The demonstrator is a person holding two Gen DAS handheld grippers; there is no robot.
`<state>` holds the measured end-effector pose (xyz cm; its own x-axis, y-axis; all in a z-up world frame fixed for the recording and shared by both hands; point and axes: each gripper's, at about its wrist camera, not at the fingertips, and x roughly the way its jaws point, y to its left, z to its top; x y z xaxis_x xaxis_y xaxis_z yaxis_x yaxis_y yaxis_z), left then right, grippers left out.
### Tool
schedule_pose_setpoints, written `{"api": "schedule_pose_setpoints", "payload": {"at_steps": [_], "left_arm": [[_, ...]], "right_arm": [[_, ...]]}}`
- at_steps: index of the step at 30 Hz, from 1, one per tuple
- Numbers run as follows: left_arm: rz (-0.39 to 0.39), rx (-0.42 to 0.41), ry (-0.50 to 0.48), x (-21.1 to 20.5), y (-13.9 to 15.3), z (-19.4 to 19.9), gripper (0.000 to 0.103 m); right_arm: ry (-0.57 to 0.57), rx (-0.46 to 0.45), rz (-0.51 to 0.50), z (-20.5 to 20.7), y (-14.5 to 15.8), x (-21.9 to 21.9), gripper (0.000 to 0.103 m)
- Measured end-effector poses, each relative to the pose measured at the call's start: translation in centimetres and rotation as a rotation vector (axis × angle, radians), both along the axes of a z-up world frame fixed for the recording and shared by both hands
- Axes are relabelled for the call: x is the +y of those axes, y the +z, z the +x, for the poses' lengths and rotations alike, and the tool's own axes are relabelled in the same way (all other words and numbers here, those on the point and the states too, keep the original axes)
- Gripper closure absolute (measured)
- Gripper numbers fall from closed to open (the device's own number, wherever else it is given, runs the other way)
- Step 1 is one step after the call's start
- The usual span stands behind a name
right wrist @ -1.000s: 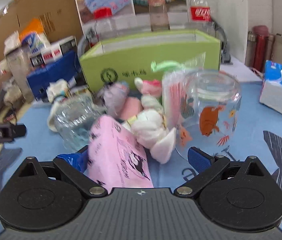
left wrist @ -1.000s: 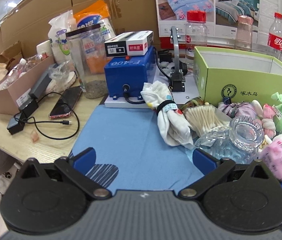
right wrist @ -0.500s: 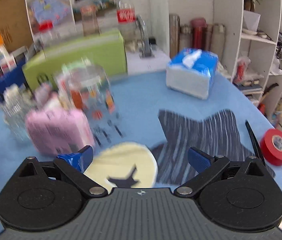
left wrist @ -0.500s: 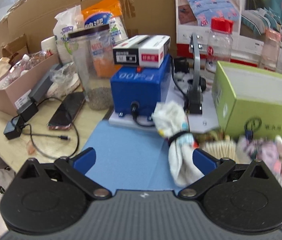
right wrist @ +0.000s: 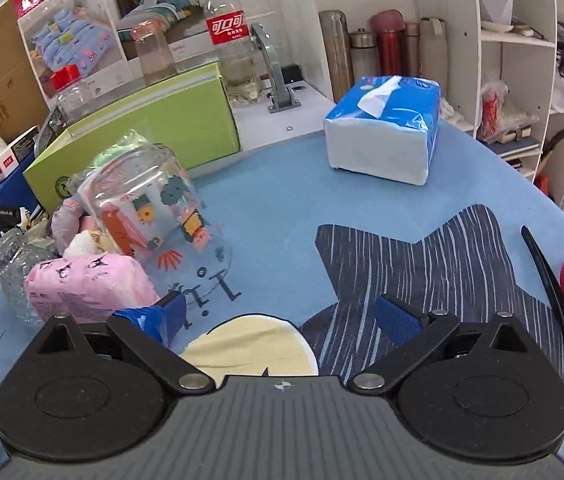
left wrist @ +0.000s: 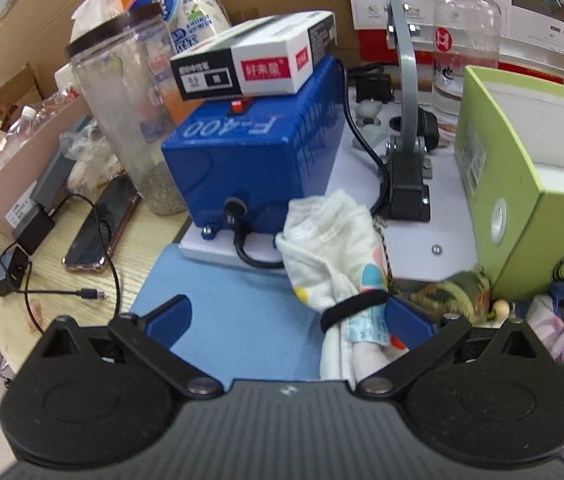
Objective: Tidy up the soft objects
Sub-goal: 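Reach the left tool to the patterned sock bundle and grasp it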
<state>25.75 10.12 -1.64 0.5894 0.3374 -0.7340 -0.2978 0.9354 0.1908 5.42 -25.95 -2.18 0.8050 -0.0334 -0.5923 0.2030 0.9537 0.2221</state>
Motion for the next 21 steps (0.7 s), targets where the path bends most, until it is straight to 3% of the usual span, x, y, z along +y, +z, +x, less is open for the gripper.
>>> {"api": "schedule_pose_setpoints", "payload": {"at_steps": [4,6,9,14,17,21], "left_arm": [[-0.025,-0.018,0.000,1.0,-0.7,-2.1,0.001],[-0.041,0.012,0.000,1.6,-1.2,-2.9,0.001],[-0.017,0.018,0.011,2.6,-2.0,-4.6,0.001],[-0.077,-0.047,-0.004,3.9,0.2,-7.1,0.001],[-0.102,-0.091,0.010,3.4,1.6,-6.3,0.001],[-0.176,-0.059,0.044,2.8,0.9,-3.3,0.001]], "right_arm": [[-0.003,0.007,0.000,0.4,-0.1,0.0,0.014],[0.000,0.009,-0.008,0.5,0.0,0.2,0.014],[0.011,0.010,-0.006,0.4,0.0,0.6,0.014],[0.015,-0.001,-0.011,0.0,0.4,1.1,0.014],[0.024,-0.005,-0.014,0.3,0.6,1.7,0.014],[0.046,0.006,-0.034,0.6,0.4,2.6,0.014]]}}
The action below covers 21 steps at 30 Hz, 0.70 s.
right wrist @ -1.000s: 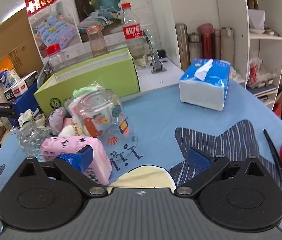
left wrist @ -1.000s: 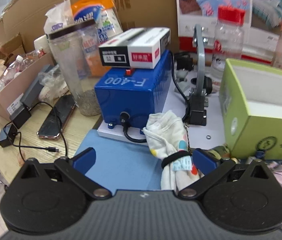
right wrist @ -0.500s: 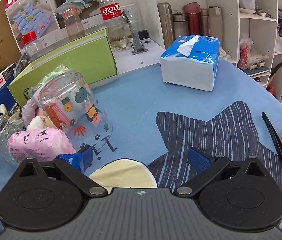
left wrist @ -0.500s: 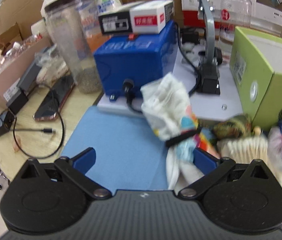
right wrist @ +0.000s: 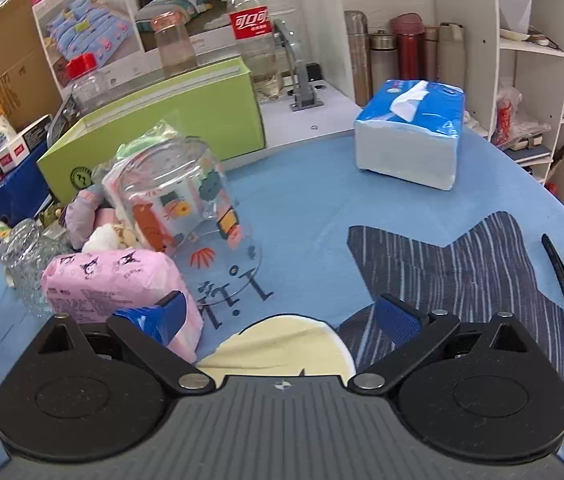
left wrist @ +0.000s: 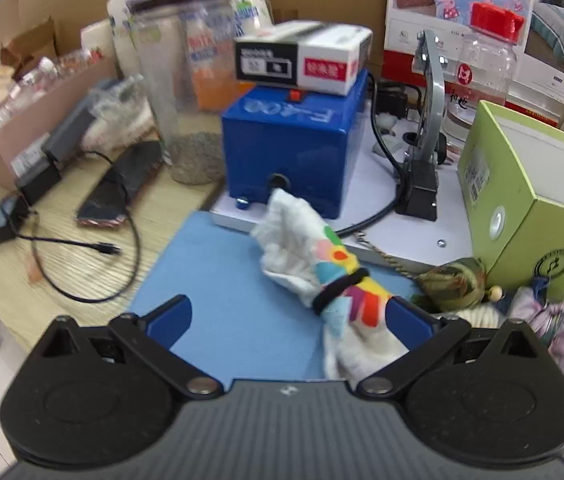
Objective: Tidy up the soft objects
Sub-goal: 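Reach the left tool to the patterned sock bundle and grasp it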
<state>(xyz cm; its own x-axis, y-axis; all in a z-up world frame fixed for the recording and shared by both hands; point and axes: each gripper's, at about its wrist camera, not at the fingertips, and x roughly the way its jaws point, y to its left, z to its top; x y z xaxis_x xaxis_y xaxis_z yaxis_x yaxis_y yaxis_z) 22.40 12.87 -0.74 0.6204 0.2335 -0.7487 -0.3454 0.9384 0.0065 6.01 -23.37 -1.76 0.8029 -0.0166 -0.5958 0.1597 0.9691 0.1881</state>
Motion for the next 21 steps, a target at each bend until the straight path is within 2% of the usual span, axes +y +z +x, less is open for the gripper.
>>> {"api": "schedule_pose_setpoints", "payload": {"at_steps": [3,6,12,18,20,21], "left_arm": [[-0.001,0.050,0.013,-0.8,-1.9,2.1,0.001],[-0.034,0.053,0.023,-0.9,-3.1,2.4,0.001],[-0.056,0.048,-0.023,0.8,-3.0,0.7,0.001],[-0.057,0.053,-0.070,3.4,-2.7,-2.4,0.001],[-0.025,0.063,-0.056,4.0,-2.3,-3.4,0.001],[0.020,0.073,-0.037,4.1,-2.2,-3.8,0.001]], "right_arm": [[-0.007,0.007,0.000,0.2,-0.2,-0.2,0.014],[-0.016,0.018,0.018,0.6,-0.5,-0.8,0.014],[-0.035,0.037,0.024,1.1,-1.1,-1.4,0.014],[-0.012,0.005,0.028,0.5,-0.4,-0.6,0.014],[-0.014,-0.011,0.020,0.4,0.1,-0.3,0.014],[-0.023,-0.019,0.015,0.5,0.4,-0.1,0.014]]}}
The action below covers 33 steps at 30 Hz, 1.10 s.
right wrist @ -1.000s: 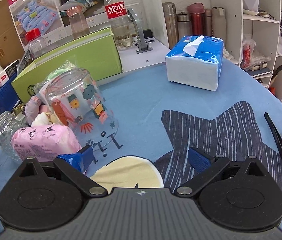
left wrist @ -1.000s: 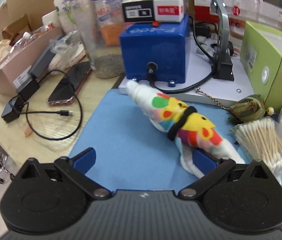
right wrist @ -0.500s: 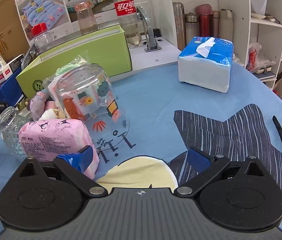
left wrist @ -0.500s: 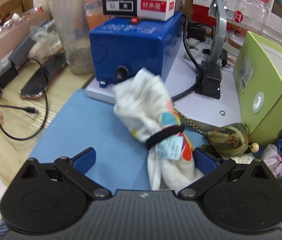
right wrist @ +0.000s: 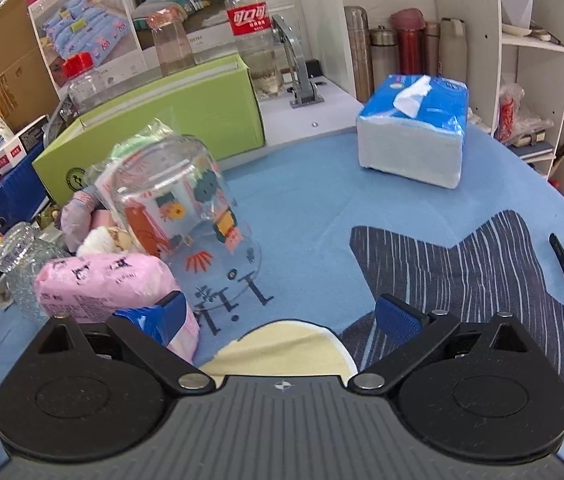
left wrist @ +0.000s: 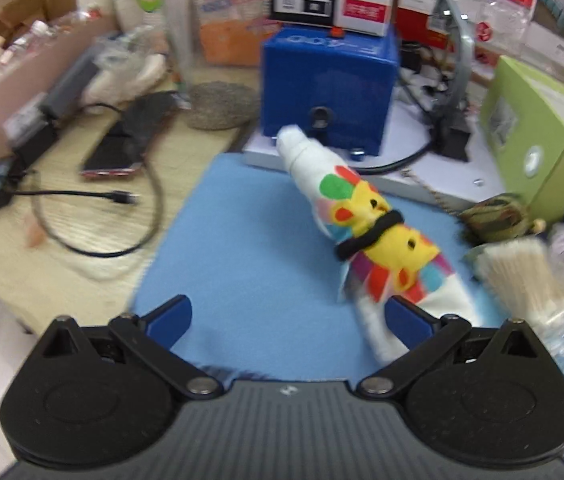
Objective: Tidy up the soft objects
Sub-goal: 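Reach the left tool to the patterned sock bundle and grasp it, then grasp the pink Kuromi tissue pack with the right tool while left holds sock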
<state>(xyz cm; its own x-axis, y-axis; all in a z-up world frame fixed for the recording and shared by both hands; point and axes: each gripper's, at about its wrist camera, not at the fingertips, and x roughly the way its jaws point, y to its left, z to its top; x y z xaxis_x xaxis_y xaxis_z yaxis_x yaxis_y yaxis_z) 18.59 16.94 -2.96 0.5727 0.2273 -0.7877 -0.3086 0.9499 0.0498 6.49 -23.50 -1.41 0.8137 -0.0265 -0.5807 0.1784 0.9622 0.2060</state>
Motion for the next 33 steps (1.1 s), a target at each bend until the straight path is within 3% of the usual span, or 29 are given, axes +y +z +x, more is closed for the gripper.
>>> {"api": "schedule_pose_setpoints", "payload": {"at_steps": [2,6,8,13,18,21,25,33], "left_arm": [[0.048,0.000,0.018,0.2,0.2,-0.9,0.001],[-0.055,-0.066,0.007,0.9,1.5,-3.0,0.001],[-0.064,-0.085,0.009,0.7,2.1,-3.7,0.001],[-0.037,-0.111,-0.003,-0.1,2.8,-4.6,0.001],[-0.022,-0.115,0.000,-0.3,2.9,-5.0,0.001],[-0.009,-0.117,-0.004,-0.5,3.1,-5.3,0.001],[-0.014,-0.132,-0.004,-0.4,3.7,-5.6,0.001],[-0.227,-0.081,0.130,0.7,4.2,-1.0,0.001]], "right_arm": [[-0.030,-0.012,-0.007,0.4,0.4,0.0,0.014],[-0.064,0.001,-0.007,1.9,0.2,0.1,0.014],[-0.046,0.013,0.021,2.4,-0.1,0.3,0.014],[0.067,0.059,-0.036,0.3,-0.5,3.2,0.014],[0.282,0.148,-0.163,-3.5,-1.6,7.8,0.015],[0.279,0.092,-0.189,-4.1,-0.6,8.5,0.015],[0.330,0.052,-0.143,-3.1,0.7,8.9,0.014],[0.600,0.043,-0.134,0.3,0.7,11.8,0.014]]}}
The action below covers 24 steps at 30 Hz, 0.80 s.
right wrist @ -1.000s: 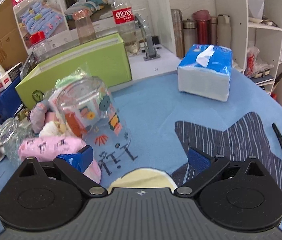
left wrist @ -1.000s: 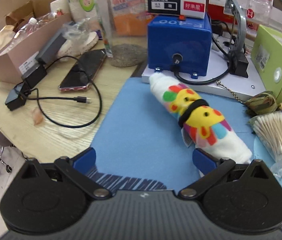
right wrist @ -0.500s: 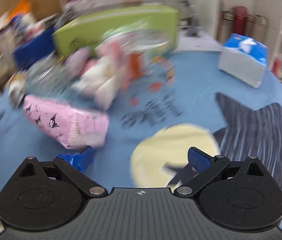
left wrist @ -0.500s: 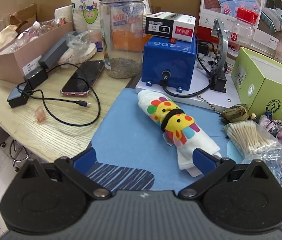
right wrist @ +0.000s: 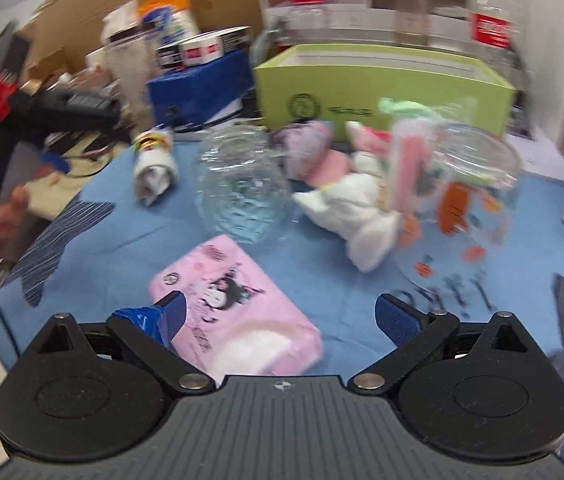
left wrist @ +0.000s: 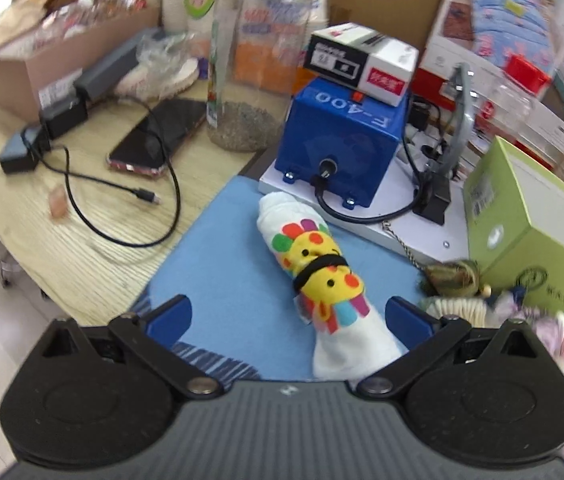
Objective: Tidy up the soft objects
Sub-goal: 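Grasp the pink Kuromi tissue pack with the right tool while left holds sock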
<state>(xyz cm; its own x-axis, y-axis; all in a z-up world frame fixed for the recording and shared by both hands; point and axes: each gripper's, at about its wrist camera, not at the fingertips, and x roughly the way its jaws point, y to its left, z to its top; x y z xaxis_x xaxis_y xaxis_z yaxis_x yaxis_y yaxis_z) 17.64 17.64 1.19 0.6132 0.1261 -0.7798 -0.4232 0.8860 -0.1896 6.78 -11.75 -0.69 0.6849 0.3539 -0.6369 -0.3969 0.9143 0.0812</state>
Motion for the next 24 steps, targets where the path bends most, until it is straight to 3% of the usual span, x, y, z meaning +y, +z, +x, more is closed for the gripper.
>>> {"api": "schedule_pose_setpoints", "payload": {"at_steps": [4,11,14,21,24], "left_arm": [[-0.017,0.040,0.022,-0.5,-1.1,2.2,0.001],[-0.001,0.099,0.024,-1.4,-3.1,4.8,0.001],[-0.028,0.119,0.040,-1.0,-3.9,5.4,0.001],[0.025,0.115,0.011,-1.2,-4.3,5.5,0.001],[0.034,0.112,-0.023,-1.2,-4.4,5.2,0.001]], "right_arm": [[0.064,0.009,-0.062,0.8,-0.5,0.9,0.014],[0.155,0.064,-0.019,2.4,-1.7,2.1,0.014],[0.183,0.080,-0.010,2.8,-2.2,2.5,0.014],[0.256,-0.021,-0.015,1.5,-3.2,1.9,0.012],[0.337,-0.052,-0.123,1.0,-3.4,2.6,0.013]]}}
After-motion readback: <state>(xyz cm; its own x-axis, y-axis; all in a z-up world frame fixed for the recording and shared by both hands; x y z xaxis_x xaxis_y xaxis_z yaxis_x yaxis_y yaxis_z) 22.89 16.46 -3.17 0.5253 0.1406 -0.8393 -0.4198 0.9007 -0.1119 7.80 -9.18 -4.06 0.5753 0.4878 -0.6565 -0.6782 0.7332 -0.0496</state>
